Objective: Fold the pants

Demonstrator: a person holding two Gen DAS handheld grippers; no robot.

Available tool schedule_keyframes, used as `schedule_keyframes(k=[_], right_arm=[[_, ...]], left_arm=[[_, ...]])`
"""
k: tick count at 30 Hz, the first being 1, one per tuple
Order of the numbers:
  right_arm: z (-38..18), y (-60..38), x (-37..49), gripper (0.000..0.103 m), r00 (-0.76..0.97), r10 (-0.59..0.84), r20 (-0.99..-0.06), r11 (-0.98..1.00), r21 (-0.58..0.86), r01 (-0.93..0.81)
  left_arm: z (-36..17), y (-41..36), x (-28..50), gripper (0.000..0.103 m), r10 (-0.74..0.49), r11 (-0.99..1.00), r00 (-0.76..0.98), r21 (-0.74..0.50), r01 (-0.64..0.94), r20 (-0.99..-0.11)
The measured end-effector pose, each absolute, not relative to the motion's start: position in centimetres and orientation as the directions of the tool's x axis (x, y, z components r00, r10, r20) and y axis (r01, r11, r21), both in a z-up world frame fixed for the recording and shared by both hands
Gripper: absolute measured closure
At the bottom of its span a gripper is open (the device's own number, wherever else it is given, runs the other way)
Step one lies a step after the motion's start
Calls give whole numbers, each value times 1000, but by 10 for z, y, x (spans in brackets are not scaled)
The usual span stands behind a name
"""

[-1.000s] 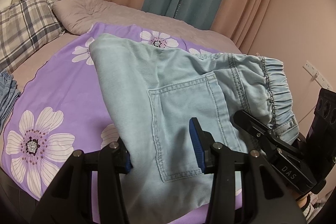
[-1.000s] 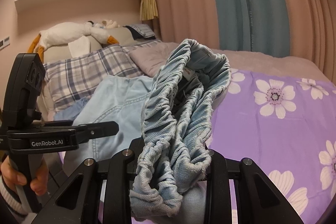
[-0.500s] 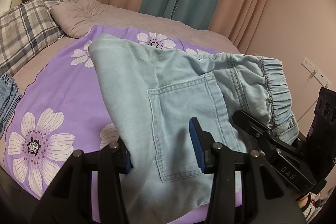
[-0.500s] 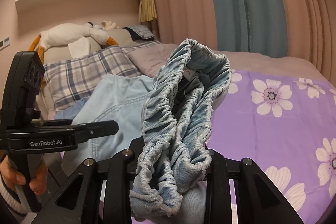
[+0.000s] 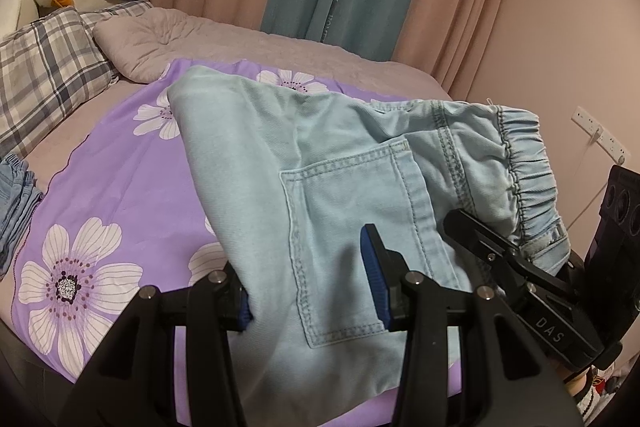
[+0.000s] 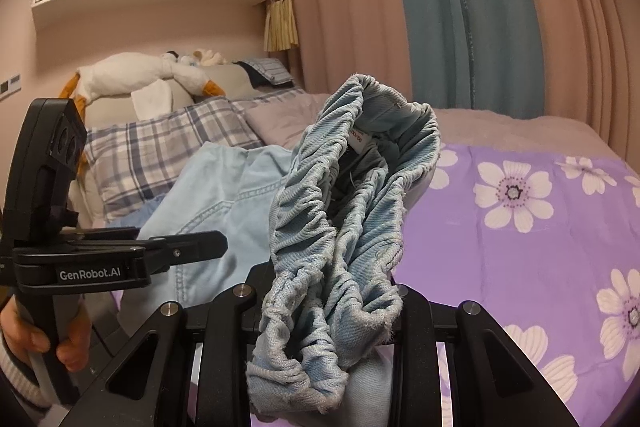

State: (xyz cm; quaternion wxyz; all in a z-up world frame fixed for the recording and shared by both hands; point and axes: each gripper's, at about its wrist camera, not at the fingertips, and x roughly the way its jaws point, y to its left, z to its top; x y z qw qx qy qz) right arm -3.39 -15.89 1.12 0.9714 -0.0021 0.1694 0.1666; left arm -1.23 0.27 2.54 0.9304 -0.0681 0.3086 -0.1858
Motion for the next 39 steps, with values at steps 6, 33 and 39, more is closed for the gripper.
schedule_keyframes(k=[6, 33, 39], right_arm=[[11, -160, -36, 71, 888, 316, -334, 947, 53, -317], [16, -142, -36, 71, 889, 337, -310, 939, 36, -343], [13, -144, -34, 71, 897, 317, -309, 946, 34, -323]], left_arm=[[27, 0, -18, 59, -393, 920, 739, -236, 314, -547], [37, 9, -26, 59, -367, 930, 766, -218, 295, -527], [40, 4, -12, 59, -376, 927, 762, -210, 311, -527]])
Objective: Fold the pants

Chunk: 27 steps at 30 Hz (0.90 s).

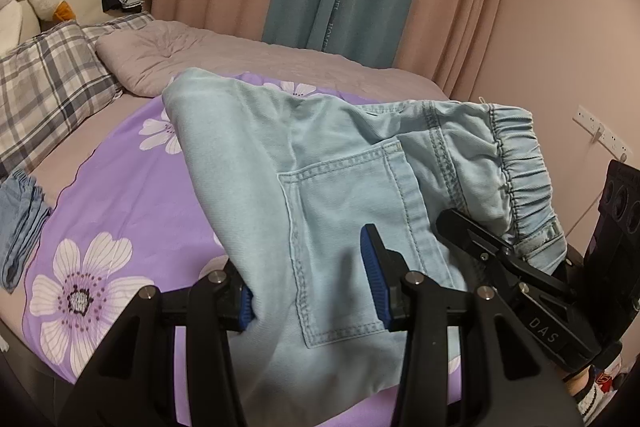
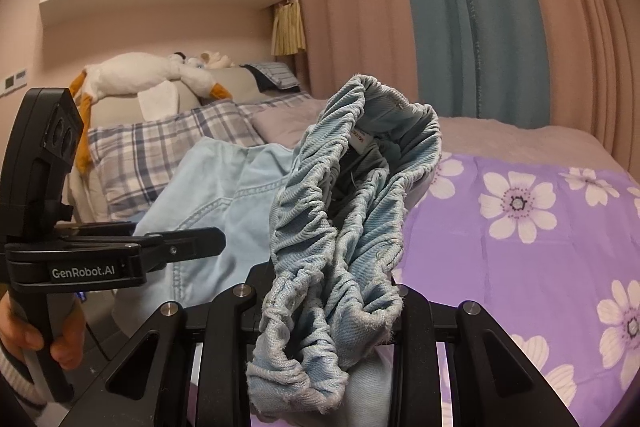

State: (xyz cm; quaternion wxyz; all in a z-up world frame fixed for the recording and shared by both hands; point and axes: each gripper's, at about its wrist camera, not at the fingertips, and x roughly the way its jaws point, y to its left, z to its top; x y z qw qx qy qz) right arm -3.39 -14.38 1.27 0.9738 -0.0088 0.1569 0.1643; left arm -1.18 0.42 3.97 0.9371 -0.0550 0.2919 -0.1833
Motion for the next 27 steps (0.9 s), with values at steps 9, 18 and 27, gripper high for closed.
schedule_keyframes(k=[9, 18, 27], right_arm=[[10, -153, -8, 71, 908, 280, -313, 958, 35, -283], [-15, -176, 55, 71, 882, 255, -396, 967, 81, -242], [-44, -186, 109, 71, 848, 229, -477, 973, 101, -206]], left_arm=[[29, -6, 31, 59, -383, 923, 745, -199, 329, -547], [-9, -30, 98, 59, -356, 931, 696, -171, 323, -623], [-52, -40, 159, 59, -346, 932, 627, -183, 312, -698]])
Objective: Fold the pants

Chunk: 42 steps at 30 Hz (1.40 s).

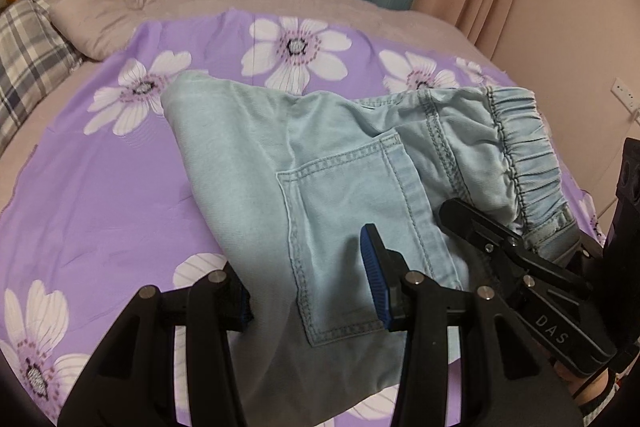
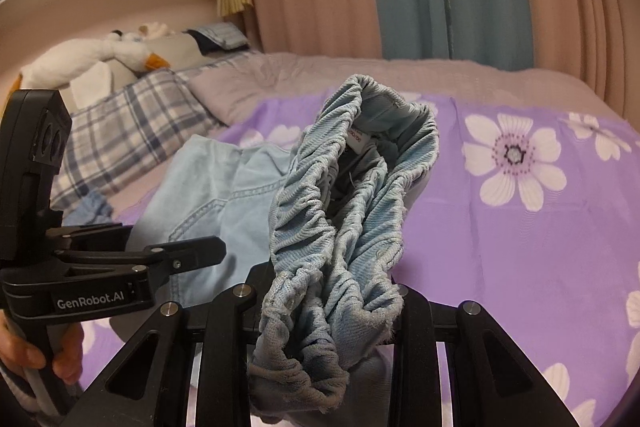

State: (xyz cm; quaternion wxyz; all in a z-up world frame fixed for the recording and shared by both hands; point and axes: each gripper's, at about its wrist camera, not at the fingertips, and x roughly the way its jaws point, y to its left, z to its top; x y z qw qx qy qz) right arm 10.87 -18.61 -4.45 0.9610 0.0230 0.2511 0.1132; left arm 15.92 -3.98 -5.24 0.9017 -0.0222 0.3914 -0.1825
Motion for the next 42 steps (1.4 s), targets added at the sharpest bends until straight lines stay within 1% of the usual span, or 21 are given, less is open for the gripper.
schedule_keyframes(k=[13, 25, 31, 32, 35, 37, 42], right_arm=[[-85, -187, 164, 71, 777, 212, -593, 977, 127, -170], [-93, -192, 175, 71, 752, 214, -623, 977, 157, -147], [-99, -196, 179, 71, 731, 210, -649, 976, 180, -120], [-101, -198, 181, 69, 723, 208, -659, 976, 186, -111], [-106, -204, 182, 68, 700, 214, -681, 973, 215, -88], [-110, -208, 182, 64, 690, 218, -690, 970, 234, -72], [-114, -212, 179, 54, 670, 206, -714, 970, 239, -43]], left_arm=[[-104, -43, 213, 59, -323, 941, 547, -201, 273, -772], [-108, -44, 217, 59, -307, 944, 543, -178, 278, -781], [-116, -42, 223, 59, -269, 953, 526, -145, 265, -807], [-117, -41, 223, 59, -263, 955, 523, -143, 260, -811], [-124, -37, 226, 59, -233, 963, 509, -124, 239, -828], [-129, -33, 227, 54, -221, 967, 497, -123, 223, -839], [-132, -28, 225, 47, -223, 969, 489, -139, 203, -843]])
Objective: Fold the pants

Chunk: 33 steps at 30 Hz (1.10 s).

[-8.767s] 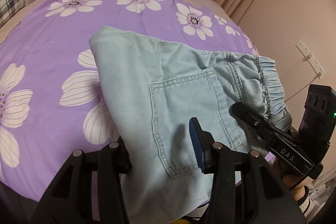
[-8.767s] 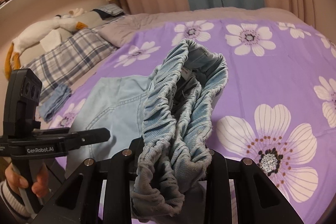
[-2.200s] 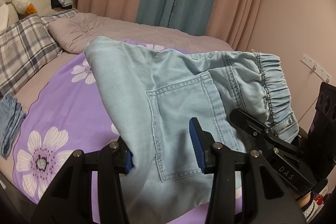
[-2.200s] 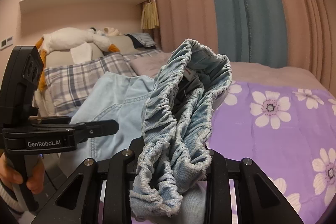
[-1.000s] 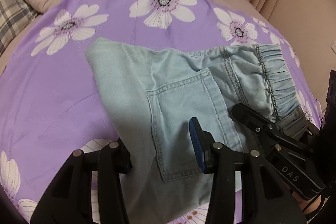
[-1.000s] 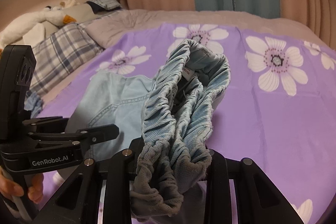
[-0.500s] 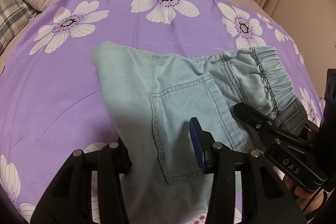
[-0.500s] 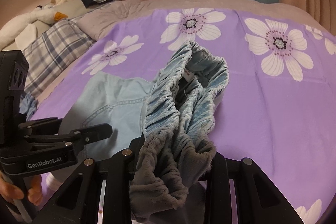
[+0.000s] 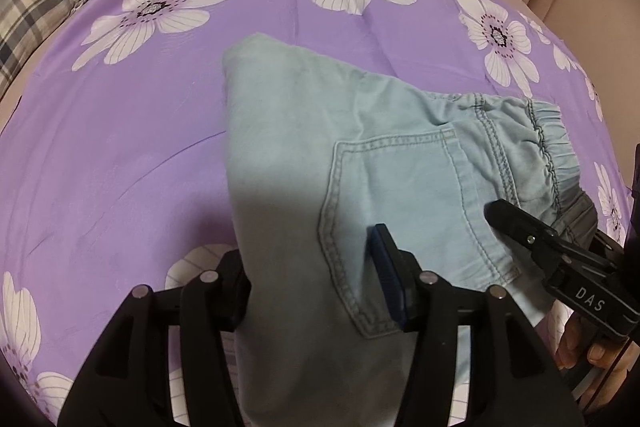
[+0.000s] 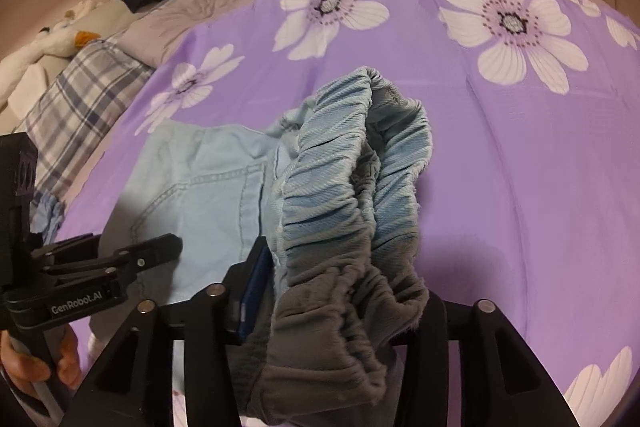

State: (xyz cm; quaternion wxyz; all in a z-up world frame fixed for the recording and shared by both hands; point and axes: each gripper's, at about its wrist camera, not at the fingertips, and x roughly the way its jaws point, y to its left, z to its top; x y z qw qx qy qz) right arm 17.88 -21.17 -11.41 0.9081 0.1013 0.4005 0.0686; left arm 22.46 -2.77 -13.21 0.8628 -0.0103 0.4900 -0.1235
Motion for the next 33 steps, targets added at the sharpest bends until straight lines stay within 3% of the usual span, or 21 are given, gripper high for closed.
schedule_keyframes(k=[9, 33], right_arm=[[-113, -216, 163, 53, 657, 205, -726, 969, 244, -33], [-115, -217, 143, 48, 654, 175, -736, 977, 212, -23]], left_arm=[[-134, -24, 206, 41, -217, 971, 484, -137, 195, -848], [-139, -20, 182, 40, -215, 970, 473, -129, 207, -854]])
